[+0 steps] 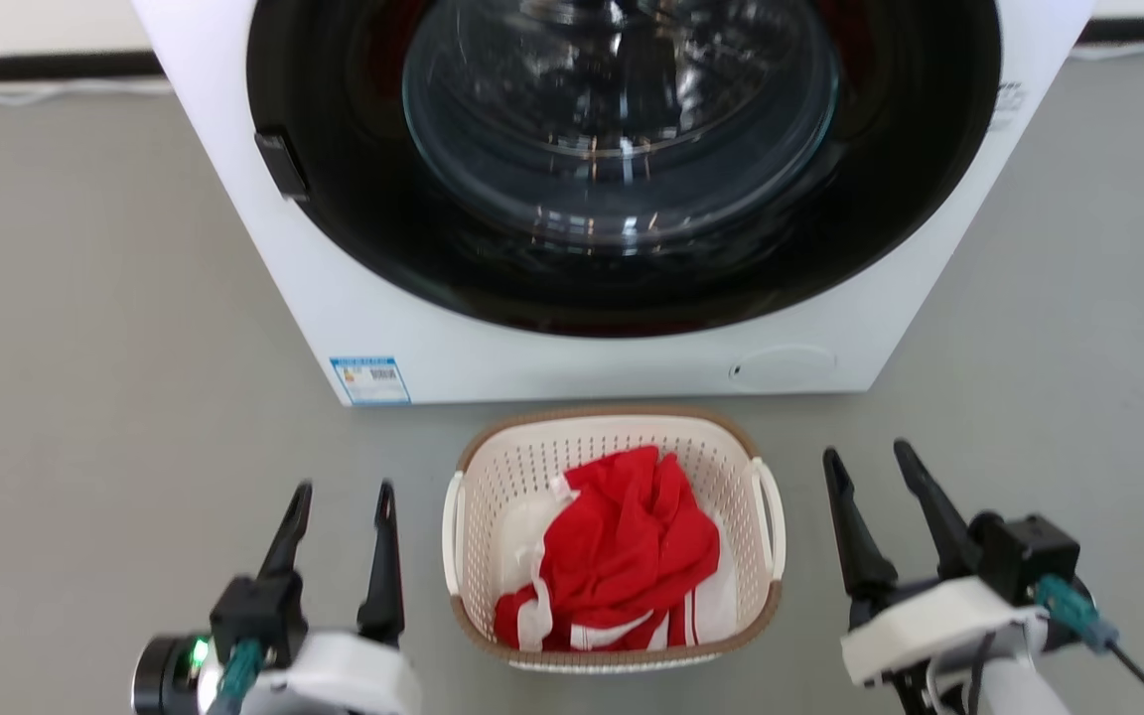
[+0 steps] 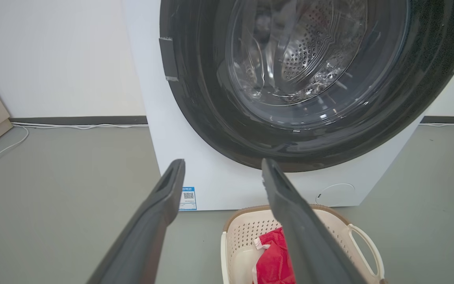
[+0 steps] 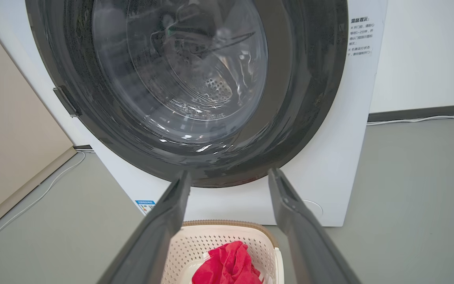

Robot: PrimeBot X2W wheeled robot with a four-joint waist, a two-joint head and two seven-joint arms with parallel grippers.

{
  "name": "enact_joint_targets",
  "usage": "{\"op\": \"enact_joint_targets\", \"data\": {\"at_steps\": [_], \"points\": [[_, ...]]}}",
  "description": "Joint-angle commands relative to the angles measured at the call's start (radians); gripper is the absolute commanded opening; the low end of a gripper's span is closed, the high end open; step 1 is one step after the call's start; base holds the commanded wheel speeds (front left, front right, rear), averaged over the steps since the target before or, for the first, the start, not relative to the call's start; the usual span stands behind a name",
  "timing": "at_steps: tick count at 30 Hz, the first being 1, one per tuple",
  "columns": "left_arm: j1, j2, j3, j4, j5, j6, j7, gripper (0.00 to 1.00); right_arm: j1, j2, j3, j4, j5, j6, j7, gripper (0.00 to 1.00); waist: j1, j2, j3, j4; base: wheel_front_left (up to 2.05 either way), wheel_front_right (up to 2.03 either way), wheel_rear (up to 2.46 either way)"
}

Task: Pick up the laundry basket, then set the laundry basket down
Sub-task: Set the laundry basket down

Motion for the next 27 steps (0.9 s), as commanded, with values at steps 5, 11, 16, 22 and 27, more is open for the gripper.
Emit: {"op": "enact_joint_targets", "data": {"at_steps": [5,11,16,22,27], "points": [[0.087,0.0,0.053,-0.08,0.021,0.019,-0.006,1.0,0.082,0.004,0.021,-0.085,0.008,0.005,-0.012,1.0,-0.0001,-0.0001,-0.074,-0.013,0.0,0.0,0.0],[0.171,-0.005,0.059,-0.122,0.02,0.039,-0.006,1.0,0.16,0.004,0.008,-0.13,0.027,0.005,-0.012,1.0,-0.0001,-0.0001,-0.13,-0.023,0.0,0.0,0.0],[0.21,-0.007,0.059,-0.142,0.02,0.049,-0.006,1.0,0.203,0.004,-0.001,-0.145,0.035,0.005,-0.012,1.0,-0.0001,-0.0001,-0.164,-0.025,0.0,0.0,0.0],[0.227,-0.008,0.061,-0.153,0.025,0.052,-0.006,1.0,0.219,0.004,0.005,-0.148,0.035,0.005,-0.012,1.0,-0.0001,-0.0001,-0.176,-0.023,0.0,0.0,0.0],[0.226,-0.008,0.059,-0.16,0.042,0.054,-0.006,1.0,0.215,0.004,0.011,-0.145,0.038,0.005,-0.012,1.0,-0.0001,-0.0001,-0.177,-0.025,0.0,0.0,0.0]]}}
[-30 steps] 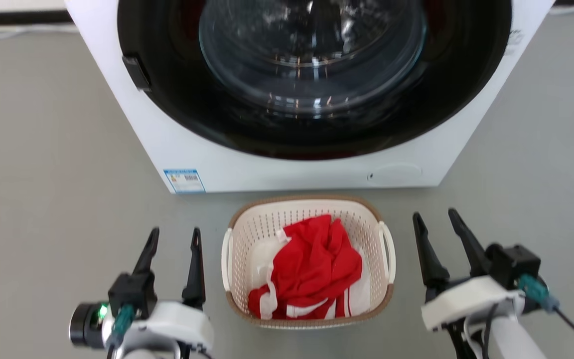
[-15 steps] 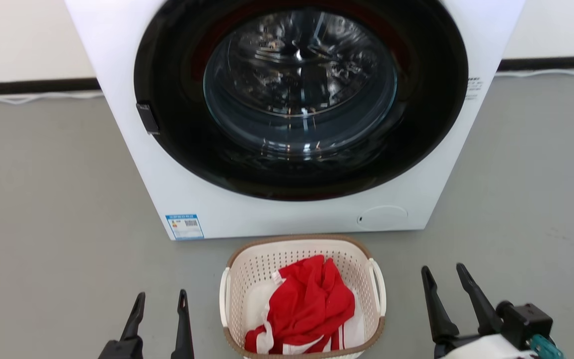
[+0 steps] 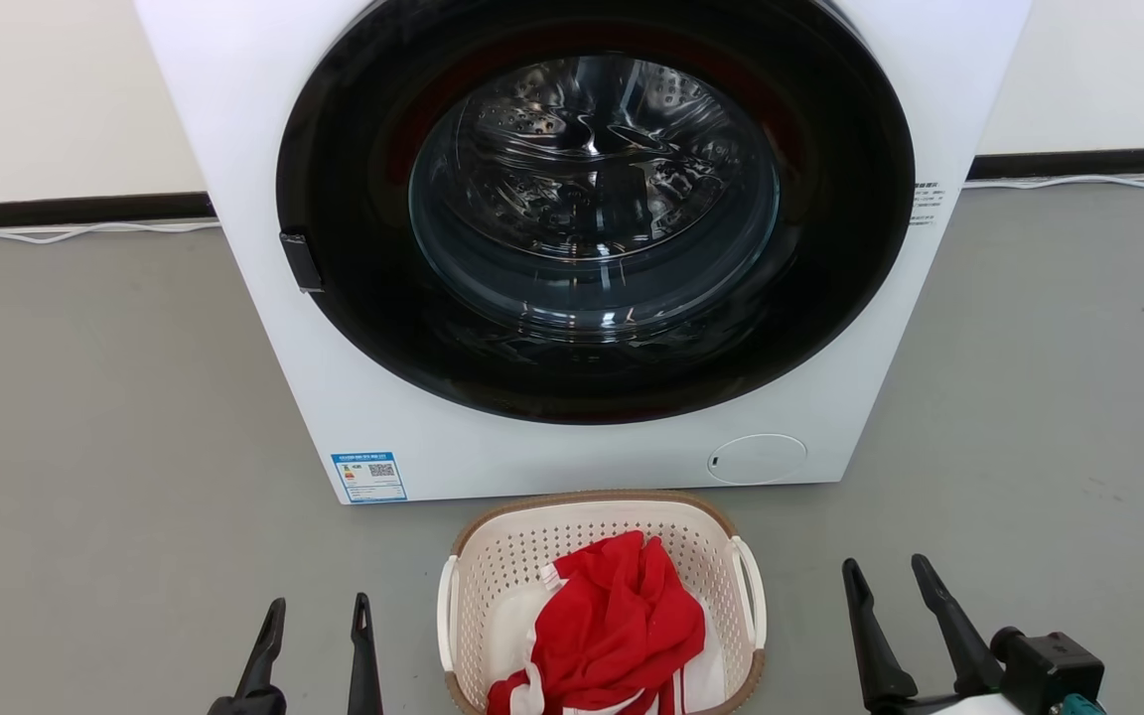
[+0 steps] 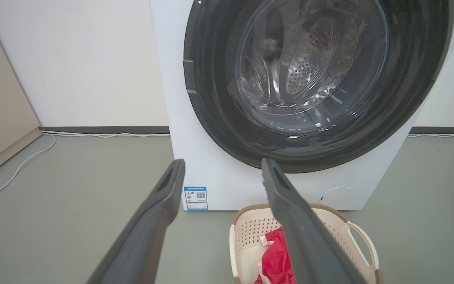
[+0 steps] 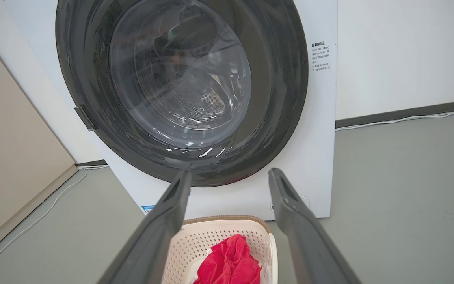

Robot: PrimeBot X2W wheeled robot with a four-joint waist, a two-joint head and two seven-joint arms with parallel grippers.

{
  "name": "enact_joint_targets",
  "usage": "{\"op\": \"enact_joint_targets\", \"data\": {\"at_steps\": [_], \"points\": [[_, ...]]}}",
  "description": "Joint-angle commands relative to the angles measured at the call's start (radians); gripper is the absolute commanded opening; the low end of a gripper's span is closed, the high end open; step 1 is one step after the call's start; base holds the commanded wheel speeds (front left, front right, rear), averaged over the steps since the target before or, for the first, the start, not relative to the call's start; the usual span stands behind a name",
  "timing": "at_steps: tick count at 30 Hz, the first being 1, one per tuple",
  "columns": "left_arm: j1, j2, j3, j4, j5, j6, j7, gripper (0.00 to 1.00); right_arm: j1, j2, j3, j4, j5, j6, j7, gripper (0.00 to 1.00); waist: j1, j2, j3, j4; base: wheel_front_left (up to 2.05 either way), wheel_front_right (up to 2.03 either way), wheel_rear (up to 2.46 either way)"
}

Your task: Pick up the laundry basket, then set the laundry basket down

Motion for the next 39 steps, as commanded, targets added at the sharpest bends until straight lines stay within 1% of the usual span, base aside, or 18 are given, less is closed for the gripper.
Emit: {"op": "enact_joint_targets", "data": {"at_steps": [1,8,13,14,18,21,25,29,39], "points": [[-0.022,-0.006,0.031,-0.032,0.008,0.004,-0.006,1.0,-0.024,-0.002,0.031,-0.027,0.006,0.005,-0.012,1.0,0.0,-0.0001,0.0,-0.001,0.0,0.0,0.0],[-0.023,-0.006,0.037,-0.036,0.005,-0.001,-0.006,1.0,-0.028,-0.002,0.024,-0.025,0.008,0.005,-0.012,1.0,0.0,-0.0001,0.0,-0.006,0.0,0.0,0.0],[-0.025,-0.006,0.033,-0.033,-0.004,-0.016,-0.006,1.0,-0.032,-0.002,0.011,-0.024,0.005,0.005,-0.012,1.0,0.0,-0.0001,0.003,-0.006,0.0,0.0,0.0],[0.0,0.0,0.004,-0.007,-0.003,-0.015,0.0,0.0,-0.001,0.001,-0.012,0.001,0.003,0.0,0.0,0.0,0.0,-0.0001,0.003,-0.006,0.0,0.0,0.0],[0.001,-0.001,-0.003,0.045,-0.006,-0.015,0.0,0.0,0.011,0.001,-0.011,0.046,0.005,0.0,0.003,0.0,0.0,-0.0001,0.004,-0.006,0.0,0.0,0.0],[-0.002,0.001,-0.001,0.041,-0.043,-0.019,0.006,0.0,0.009,0.0,-0.012,0.041,0.039,0.0,0.01,0.0,0.0003,-0.0001,0.004,-0.007,0.0,0.0,0.0],[-0.01,0.004,0.004,0.045,-0.095,-0.027,0.014,0.0,0.004,-0.003,-0.014,0.038,0.086,0.0,0.019,0.0,0.0022,-0.0001,0.002,-0.007,0.0,0.0,0.0],[-0.022,0.007,0.007,0.052,-0.146,-0.036,0.023,0.0,-0.002,-0.005,-0.016,0.038,0.132,0.0,0.029,0.0,0.0002,-0.0001,0.004,-0.008,0.0,0.0,0.0],[-0.049,0.013,0.018,0.072,-0.273,-0.06,0.046,0.0,-0.018,-0.009,-0.023,0.034,0.247,0.001,0.053,0.0,0.0,-0.0001,0.005,-0.009,0.0,0.0,0.0]]}}
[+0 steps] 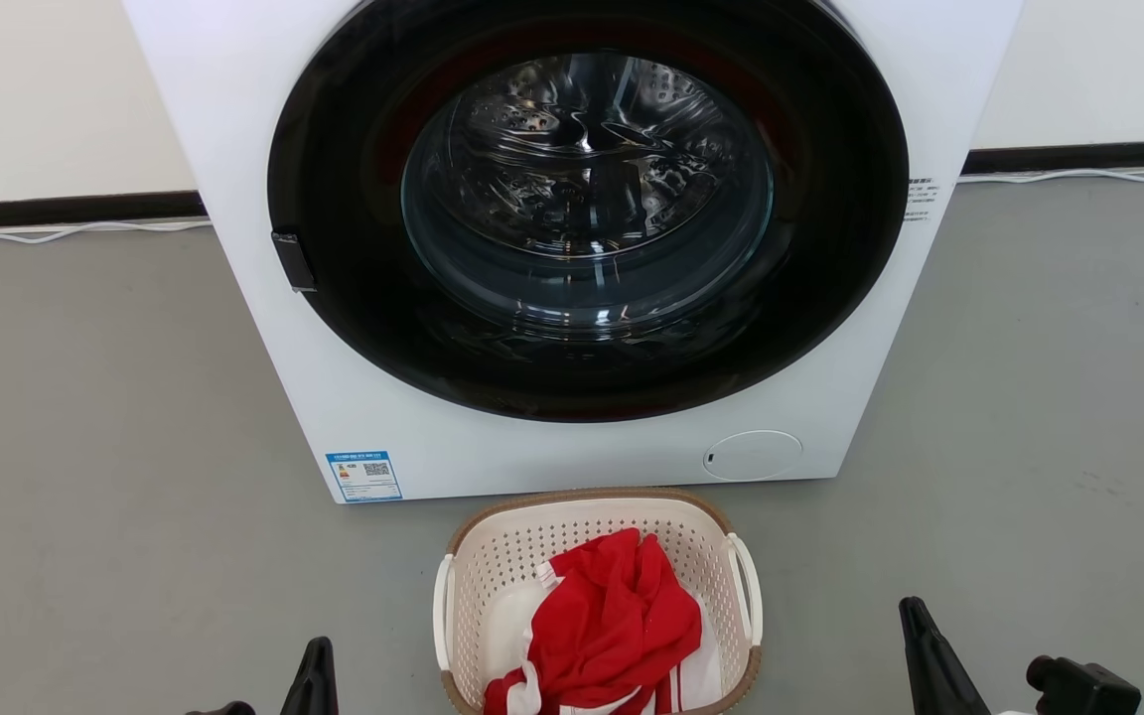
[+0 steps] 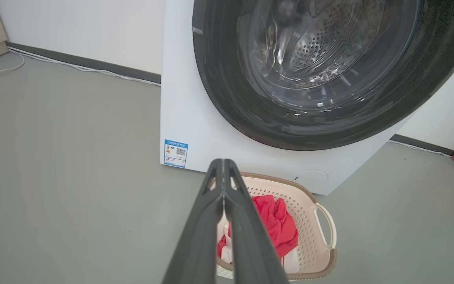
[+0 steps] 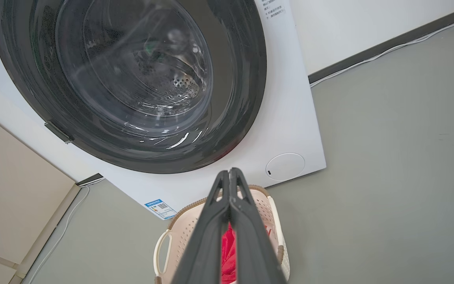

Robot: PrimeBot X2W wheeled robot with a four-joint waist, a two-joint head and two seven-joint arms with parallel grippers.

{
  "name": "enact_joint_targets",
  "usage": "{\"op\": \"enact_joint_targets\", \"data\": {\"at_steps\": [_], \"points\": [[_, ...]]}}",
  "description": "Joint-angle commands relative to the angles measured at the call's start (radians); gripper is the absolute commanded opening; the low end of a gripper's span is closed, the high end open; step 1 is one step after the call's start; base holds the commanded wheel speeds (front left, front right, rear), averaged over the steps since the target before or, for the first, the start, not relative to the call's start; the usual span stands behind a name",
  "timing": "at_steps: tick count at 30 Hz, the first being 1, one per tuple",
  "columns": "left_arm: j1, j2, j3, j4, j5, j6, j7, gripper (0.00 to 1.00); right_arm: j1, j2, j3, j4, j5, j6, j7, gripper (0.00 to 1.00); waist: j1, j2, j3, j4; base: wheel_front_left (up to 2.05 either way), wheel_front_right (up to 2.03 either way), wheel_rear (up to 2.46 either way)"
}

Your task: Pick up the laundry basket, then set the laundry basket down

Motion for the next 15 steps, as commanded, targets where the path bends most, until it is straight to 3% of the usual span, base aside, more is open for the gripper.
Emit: {"op": "enact_joint_targets", "data": {"at_steps": [1,15], "points": [[-0.047,0.007,0.014,-0.019,-0.03,-0.01,0.003,0.0,-0.04,-0.009,-0.004,-0.031,0.03,0.003,0.008,0.0,-0.0002,0.0,0.0,0.0,0.0,0.0,0.0],[-0.08,0.013,0.03,0.0,-0.192,-0.039,0.034,0.0,-0.058,-0.013,-0.015,-0.038,0.177,0.003,0.041,0.0,-0.0002,0.0,0.001,-0.001,0.0,0.0,0.0]]}}
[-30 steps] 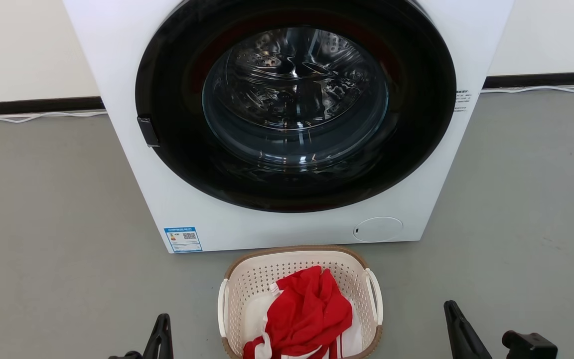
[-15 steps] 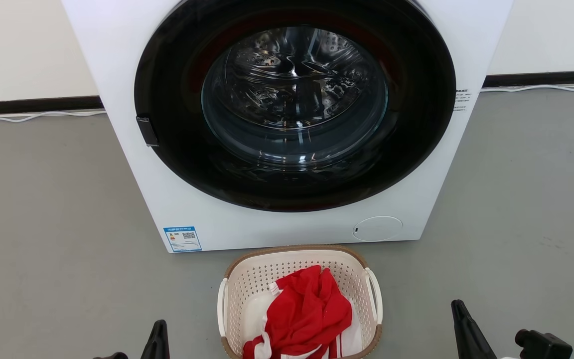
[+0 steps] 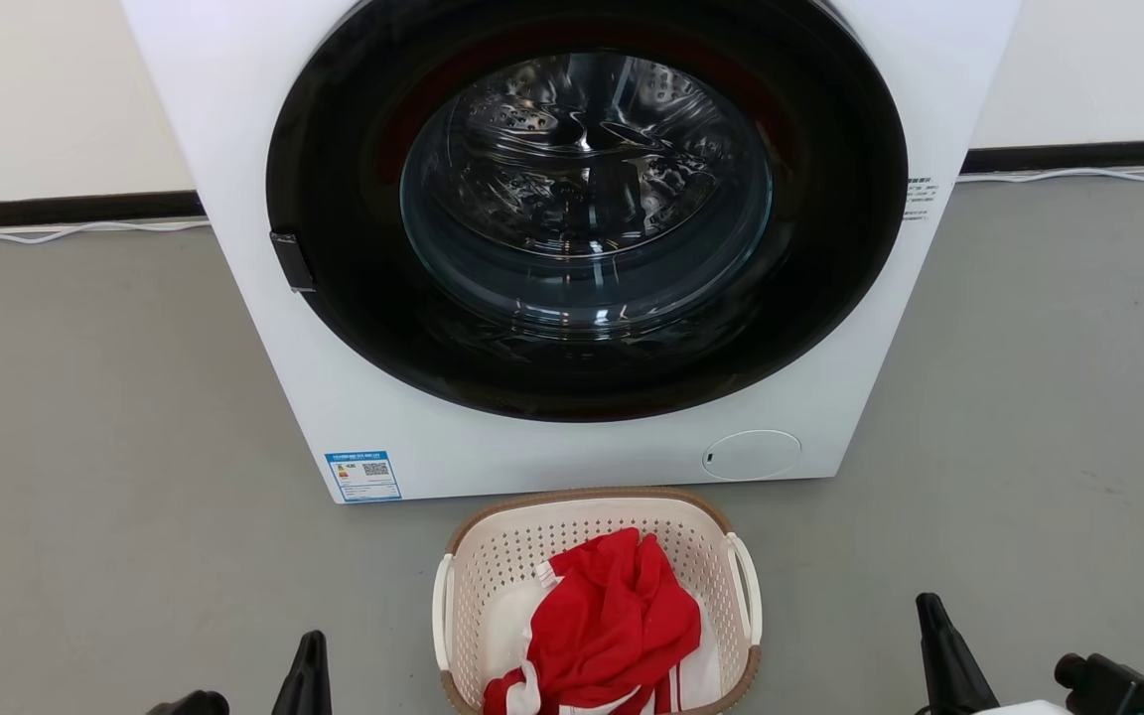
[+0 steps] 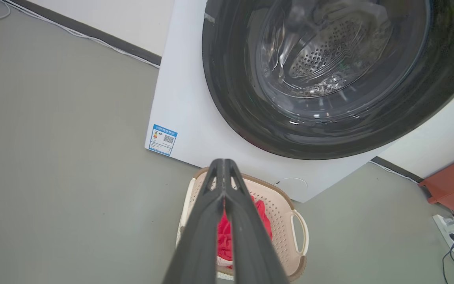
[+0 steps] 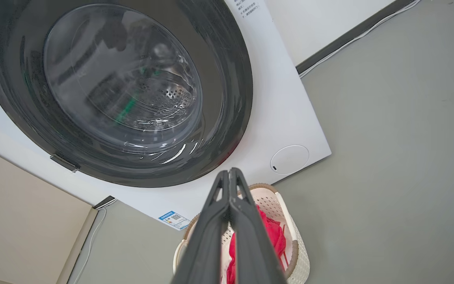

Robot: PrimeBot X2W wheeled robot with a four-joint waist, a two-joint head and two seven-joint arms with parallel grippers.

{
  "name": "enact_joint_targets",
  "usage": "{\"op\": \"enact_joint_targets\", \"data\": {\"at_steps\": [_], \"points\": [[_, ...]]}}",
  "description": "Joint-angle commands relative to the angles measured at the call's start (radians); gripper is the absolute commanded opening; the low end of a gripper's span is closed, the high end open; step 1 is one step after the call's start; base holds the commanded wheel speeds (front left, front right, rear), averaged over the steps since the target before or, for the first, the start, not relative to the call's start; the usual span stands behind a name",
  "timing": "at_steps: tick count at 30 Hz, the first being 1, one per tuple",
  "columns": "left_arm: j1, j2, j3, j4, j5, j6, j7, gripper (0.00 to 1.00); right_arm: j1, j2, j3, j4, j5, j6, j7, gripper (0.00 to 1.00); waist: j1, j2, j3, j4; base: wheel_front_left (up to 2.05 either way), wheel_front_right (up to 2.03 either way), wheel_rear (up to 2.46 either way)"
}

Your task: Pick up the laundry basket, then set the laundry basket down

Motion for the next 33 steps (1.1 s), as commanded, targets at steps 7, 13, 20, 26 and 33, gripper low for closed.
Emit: {"op": "enact_joint_targets", "data": {"at_steps": [7,13,20,26,33], "points": [[-0.071,0.011,0.024,-0.013,-0.106,-0.026,0.021,0.0,-0.062,-0.013,-0.004,-0.035,0.099,0.004,0.023,0.0,-0.0002,0.0,0.0,-0.001,0.0,0.0,0.0],[-0.086,0.013,0.033,-0.007,-0.179,-0.039,0.037,0.0,-0.07,-0.014,-0.01,-0.038,0.166,0.004,0.039,0.0,-0.0002,0.0,0.001,-0.001,0.0,0.0,0.0],[-0.103,0.014,0.044,0.002,-0.264,-0.054,0.055,0.0,-0.08,-0.015,-0.017,-0.042,0.244,0.004,0.058,0.0,-0.0002,0.0,0.001,-0.002,0.0,0.0,0.0],[-0.117,0.015,0.054,0.009,-0.337,-0.067,0.072,0.0,-0.089,-0.016,-0.023,-0.045,0.31,0.005,0.074,0.0,-0.0002,0.0,0.002,-0.003,0.0,0.0,0.0],[-0.134,0.015,0.066,0.018,-0.421,-0.082,0.091,0.0,-0.099,-0.017,-0.031,-0.049,0.387,0.005,0.094,0.0,-0.0002,0.0,0.002,-0.003,0.0,0.0,0.0]]}}
